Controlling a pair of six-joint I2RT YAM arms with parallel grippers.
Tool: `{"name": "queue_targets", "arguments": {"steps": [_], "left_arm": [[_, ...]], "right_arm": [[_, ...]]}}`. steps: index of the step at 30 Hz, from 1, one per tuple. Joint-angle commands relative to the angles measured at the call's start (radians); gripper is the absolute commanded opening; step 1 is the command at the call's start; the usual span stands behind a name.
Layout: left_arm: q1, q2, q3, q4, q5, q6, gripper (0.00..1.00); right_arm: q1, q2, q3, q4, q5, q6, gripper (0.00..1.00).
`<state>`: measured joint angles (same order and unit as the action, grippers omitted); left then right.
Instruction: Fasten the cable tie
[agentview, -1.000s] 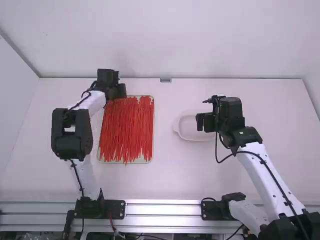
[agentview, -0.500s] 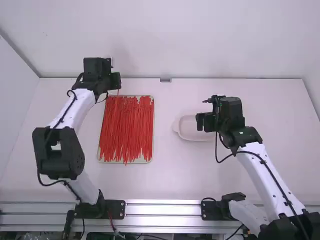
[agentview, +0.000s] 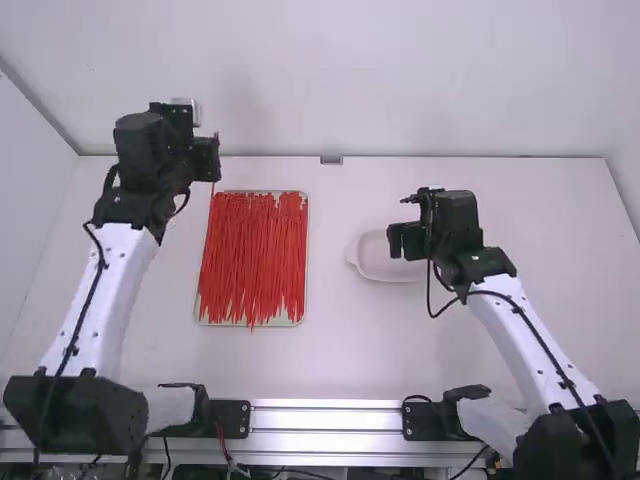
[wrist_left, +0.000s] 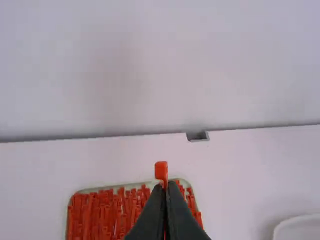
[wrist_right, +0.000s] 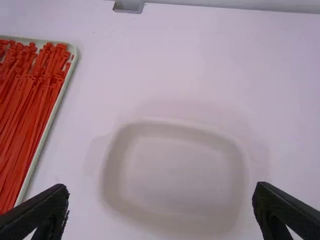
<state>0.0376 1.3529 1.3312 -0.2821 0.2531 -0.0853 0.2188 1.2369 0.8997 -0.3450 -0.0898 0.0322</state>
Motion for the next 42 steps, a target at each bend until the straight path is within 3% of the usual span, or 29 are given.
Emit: {"name": "queue_targets", "arguments": {"steps": [1,9,17,22,25,34,42], "left_arm": [[-0.003,-0.083,-0.093,0.037,-0.003,0.006,0.02],[-0.005,-0.273,-0.381,0.261,0.061,-0.032,0.01],[-0.006,-0.328,-0.567,0.445,0.122,-0.083,0.01],[-0.001,-0.327,-0.621,0.565,0.311,-0.087,0.01],[-0.017,-0.327,-0.653,0.629,0.314,-0.129,0.01],[-0.031,-0.322,-0.698,0.791,0.467,-0.185,0.02],[-0.027,-0.266,-0.698,1.083,0.627,-0.359,0.01]], "right_arm": [[0.005,0.015,0.037,0.005,-0.045,-0.015,0.98],[0.005,0.016,0.037,0.021,-0.211,-0.066,0.98],[0.005,0.016,0.037,0.048,-0.371,-0.067,0.98],[0.006,0.016,0.037,0.053,-0.523,-0.181,0.98],[0.005,0.016,0.037,0.056,-0.637,-0.271,0.98],[0.005,0.016,0.037,0.129,-0.763,-0.299,0.98],[0.037,0.016,0.037,0.258,-0.910,-0.394,0.98]]}}
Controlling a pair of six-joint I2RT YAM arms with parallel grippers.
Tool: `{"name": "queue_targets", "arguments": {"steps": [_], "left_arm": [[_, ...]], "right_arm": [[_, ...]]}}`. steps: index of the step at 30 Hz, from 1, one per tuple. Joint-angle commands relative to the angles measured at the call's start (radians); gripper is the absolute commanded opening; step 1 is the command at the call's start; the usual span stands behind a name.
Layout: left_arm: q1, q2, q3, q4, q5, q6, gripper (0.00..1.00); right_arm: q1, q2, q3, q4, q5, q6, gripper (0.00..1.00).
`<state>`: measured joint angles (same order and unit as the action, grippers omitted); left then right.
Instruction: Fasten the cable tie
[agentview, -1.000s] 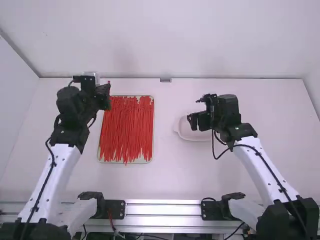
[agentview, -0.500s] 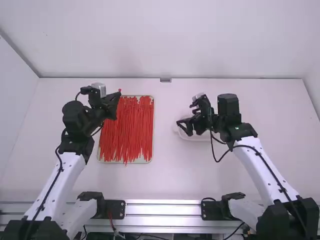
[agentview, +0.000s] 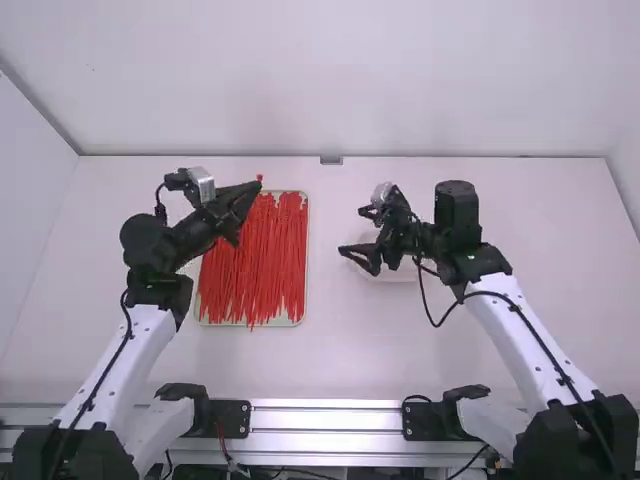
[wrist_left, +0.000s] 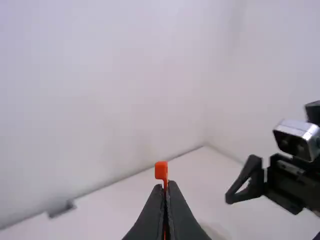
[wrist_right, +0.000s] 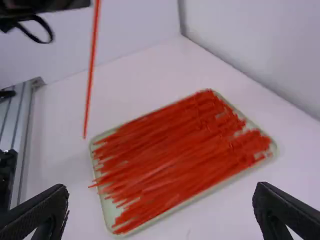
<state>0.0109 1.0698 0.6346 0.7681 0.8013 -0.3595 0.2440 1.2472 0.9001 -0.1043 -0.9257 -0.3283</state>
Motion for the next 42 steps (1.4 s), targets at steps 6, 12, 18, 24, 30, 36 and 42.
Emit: {"name": "queue_targets", "arguments": {"steps": [6,12,18,24,30,36,42], "left_arm": [[-0.005,0.077,-0.002,0.302,0.153,-0.242,0.01],[-0.011,0.141,-0.002,0.511,0.159,-0.373,0.01],[-0.013,0.217,-0.002,0.740,0.160,-0.509,0.01],[-0.052,0.281,-0.002,0.850,0.152,-0.554,0.01],[-0.094,0.307,-0.002,0.849,0.127,-0.515,0.01],[-0.099,0.307,0.016,0.850,0.141,-0.515,0.01],[-0.130,0.307,0.101,0.821,0.189,-0.515,0.01]], "right_arm": [[0.061,0.006,0.035,0.139,-0.077,0.032,0.98],[0.113,0.006,0.035,0.221,-0.077,0.061,0.98],[0.128,0.006,0.035,0.320,-0.111,0.098,0.98],[0.124,0.006,0.035,0.435,-0.125,0.196,0.98],[0.123,0.006,0.035,0.513,-0.122,0.280,0.98],[0.122,0.010,0.035,0.501,-0.121,0.272,0.98],[0.130,0.078,0.035,0.562,-0.132,0.292,0.98]]}}
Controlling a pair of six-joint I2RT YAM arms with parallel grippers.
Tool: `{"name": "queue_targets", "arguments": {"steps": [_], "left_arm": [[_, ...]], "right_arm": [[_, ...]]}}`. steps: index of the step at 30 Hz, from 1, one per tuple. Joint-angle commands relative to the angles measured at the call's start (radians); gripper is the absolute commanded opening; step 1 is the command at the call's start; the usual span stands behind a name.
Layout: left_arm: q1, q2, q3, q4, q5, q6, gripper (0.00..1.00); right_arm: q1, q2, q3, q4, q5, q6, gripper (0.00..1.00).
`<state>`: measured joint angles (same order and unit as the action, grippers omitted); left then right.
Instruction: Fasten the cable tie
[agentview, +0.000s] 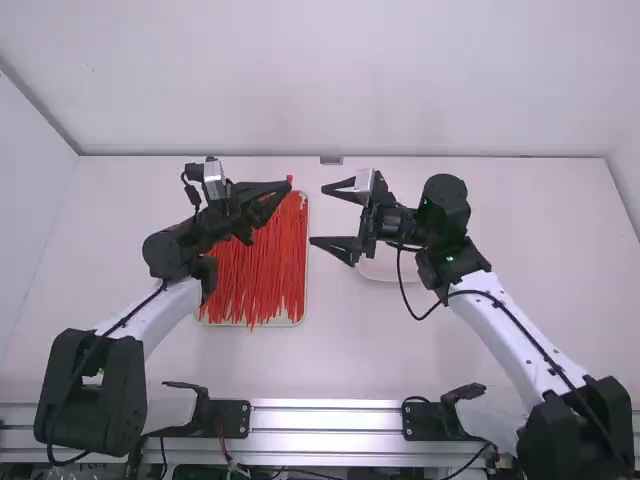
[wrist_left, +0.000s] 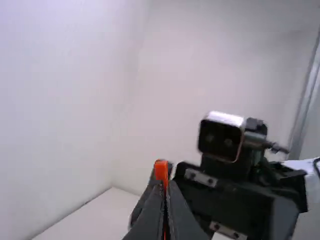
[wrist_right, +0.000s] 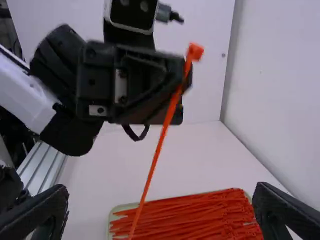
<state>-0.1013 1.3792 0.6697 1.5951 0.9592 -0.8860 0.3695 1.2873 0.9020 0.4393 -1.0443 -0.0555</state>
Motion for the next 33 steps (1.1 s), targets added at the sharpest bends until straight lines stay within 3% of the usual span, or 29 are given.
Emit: {"name": "queue_targets", "arguments": {"steps": [1,8,16,20,25,29,30,33], "left_arm": [[-0.018,-0.002,0.072,-0.013,0.032,0.012,0.01],[-0.016,-0.002,0.138,-0.056,0.042,0.010,0.02],[-0.030,-0.001,0.136,-0.060,-0.037,-0.004,0.01],[-0.047,0.006,0.131,-0.051,-0.063,0.023,0.01],[-0.047,0.017,0.126,-0.043,-0.088,0.022,0.01],[-0.043,0.027,0.126,-0.023,-0.089,0.019,0.01],[-0.043,0.027,0.126,-0.023,-0.089,0.019,0.01],[-0.051,0.027,0.126,-0.019,-0.098,0.019,0.01]], "right_arm": [[0.007,0.043,0.034,0.026,-0.013,0.029,0.98],[0.010,0.163,0.034,0.225,-0.089,0.149,0.98],[0.027,0.296,0.034,0.559,-0.138,0.357,0.98],[0.040,0.324,0.034,0.663,-0.137,0.428,1.00],[0.065,0.343,0.034,0.713,-0.099,0.475,0.94],[0.068,0.342,0.034,0.706,-0.093,0.474,0.79],[0.069,0.342,0.034,0.706,-0.092,0.475,0.70],[0.079,0.342,0.034,0.706,-0.081,0.475,0.53]]}}
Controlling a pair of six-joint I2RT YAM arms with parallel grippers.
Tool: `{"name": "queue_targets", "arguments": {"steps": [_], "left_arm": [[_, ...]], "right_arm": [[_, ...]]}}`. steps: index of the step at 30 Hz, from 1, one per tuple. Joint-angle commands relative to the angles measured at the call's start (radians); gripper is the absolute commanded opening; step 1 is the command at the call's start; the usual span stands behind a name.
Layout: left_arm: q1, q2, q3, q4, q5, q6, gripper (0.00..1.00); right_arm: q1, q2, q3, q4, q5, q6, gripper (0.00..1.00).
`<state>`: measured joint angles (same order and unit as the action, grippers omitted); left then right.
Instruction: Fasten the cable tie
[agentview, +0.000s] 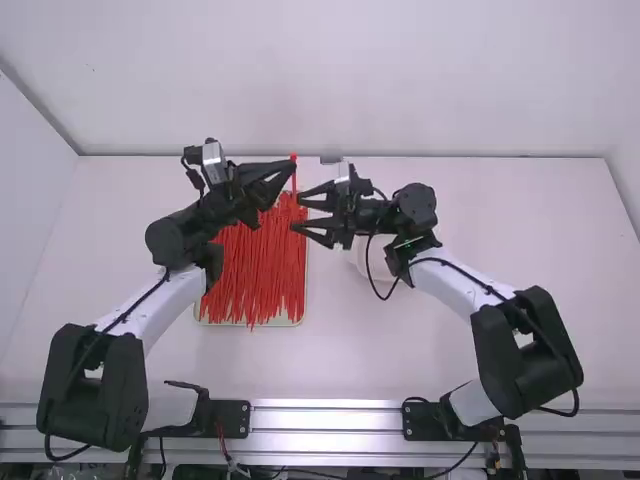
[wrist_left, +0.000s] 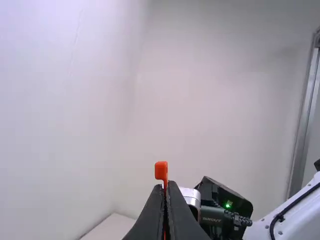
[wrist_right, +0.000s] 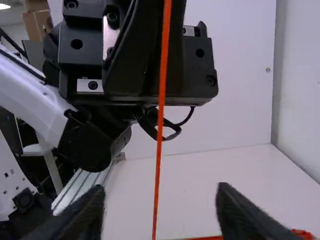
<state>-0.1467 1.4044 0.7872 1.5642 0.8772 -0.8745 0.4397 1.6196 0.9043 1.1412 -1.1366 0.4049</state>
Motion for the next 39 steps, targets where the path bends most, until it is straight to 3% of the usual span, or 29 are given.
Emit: {"name": "queue_targets", "arguments": {"steps": [1,2,4,5,11,14,18,21,22,30,33,39], "left_arm": [[-0.009,0.002,0.008,0.012,-0.022,0.007,0.01],[-0.012,0.002,0.008,0.011,-0.028,0.008,0.01],[-0.009,0.002,0.008,0.013,-0.029,0.007,0.01],[-0.009,0.002,0.008,0.015,-0.029,0.003,0.01],[-0.014,0.002,0.008,-0.019,-0.013,0.005,0.03],[-0.016,0.002,0.017,-0.044,0.031,0.032,0.30],[-0.002,0.002,0.060,-0.121,0.118,0.070,0.38],[0.002,0.002,0.137,-0.247,0.219,0.146,0.52],[0.002,0.002,0.145,-0.262,0.230,0.154,0.53],[-0.003,0.002,0.378,-0.741,0.470,0.475,0.70],[-0.003,0.002,0.474,-1.020,0.502,0.652,0.69],[-0.003,0.002,0.538,-1.287,0.493,0.850,0.67]], "right_arm": [[0.013,0.010,0.031,0.005,0.011,0.013,0.40],[0.013,0.010,0.031,0.005,0.010,0.006,0.22],[0.011,0.010,0.031,0.004,0.011,0.007,0.04],[0.008,0.010,0.032,0.004,0.009,0.007,0.00],[-0.021,0.010,0.031,0.004,-0.020,0.018,0.00],[-0.042,0.010,0.031,0.004,-0.053,0.018,0.00],[-0.068,0.010,0.031,0.004,-0.092,0.040,0.00],[-0.084,0.010,0.031,0.004,-0.107,0.063,0.00],[-0.086,0.010,0.032,0.004,-0.110,0.063,0.00],[-0.106,0.010,0.031,0.003,-0.184,0.063,0.00],[-0.121,0.010,0.031,0.003,-0.214,0.063,0.00],[-0.130,0.010,0.031,0.003,-0.226,0.063,0.00]]}}
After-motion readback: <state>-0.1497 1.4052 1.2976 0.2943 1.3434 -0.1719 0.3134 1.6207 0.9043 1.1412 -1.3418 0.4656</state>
